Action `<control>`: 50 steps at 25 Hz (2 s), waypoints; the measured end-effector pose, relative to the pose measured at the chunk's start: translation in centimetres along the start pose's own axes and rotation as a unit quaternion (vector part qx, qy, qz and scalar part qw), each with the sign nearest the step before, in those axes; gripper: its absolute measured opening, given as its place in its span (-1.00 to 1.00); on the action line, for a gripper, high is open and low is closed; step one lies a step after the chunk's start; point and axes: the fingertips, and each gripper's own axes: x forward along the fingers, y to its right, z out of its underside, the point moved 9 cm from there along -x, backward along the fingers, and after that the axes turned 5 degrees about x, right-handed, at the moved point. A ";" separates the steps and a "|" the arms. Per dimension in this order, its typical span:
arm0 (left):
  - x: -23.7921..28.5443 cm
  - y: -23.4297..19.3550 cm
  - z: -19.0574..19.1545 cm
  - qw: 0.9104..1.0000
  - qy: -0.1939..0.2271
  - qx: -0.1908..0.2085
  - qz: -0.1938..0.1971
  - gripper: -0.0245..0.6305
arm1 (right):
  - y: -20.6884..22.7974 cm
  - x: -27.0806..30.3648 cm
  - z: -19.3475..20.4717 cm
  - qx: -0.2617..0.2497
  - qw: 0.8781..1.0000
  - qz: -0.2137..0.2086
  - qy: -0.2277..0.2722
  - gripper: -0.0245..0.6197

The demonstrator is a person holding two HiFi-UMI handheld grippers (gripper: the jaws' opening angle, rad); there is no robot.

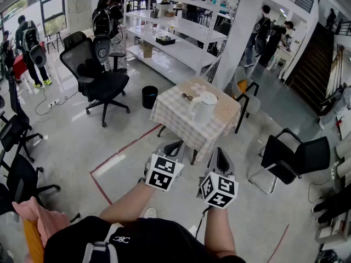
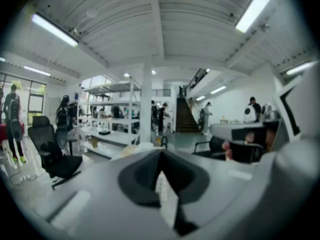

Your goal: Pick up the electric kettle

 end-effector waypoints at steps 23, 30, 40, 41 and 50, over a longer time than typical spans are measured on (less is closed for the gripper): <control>2.4 -1.4 -0.1 1.000 -0.026 -0.015 0.009 -0.94 | -0.3 1.3 -0.6 0.010 1.000 -0.010 0.011 -0.95; 3.3 -2.2 -0.1 0.999 -0.027 -0.019 0.020 -0.94 | -0.5 2.6 -0.4 0.011 1.000 -0.004 0.003 -0.95; 5.6 -4.1 0.8 0.998 -0.030 -0.008 0.048 -0.94 | -1.2 5.0 0.4 0.011 1.000 0.006 0.001 -0.95; 6.0 -4.1 0.8 0.998 -0.030 -0.007 0.053 -0.94 | -1.1 5.3 0.5 0.012 1.000 0.010 0.001 -0.95; 9.5 -4.3 2.0 0.995 -0.036 -0.008 0.091 -0.94 | 0.2 6.9 1.8 0.024 0.998 0.052 -0.008 -0.95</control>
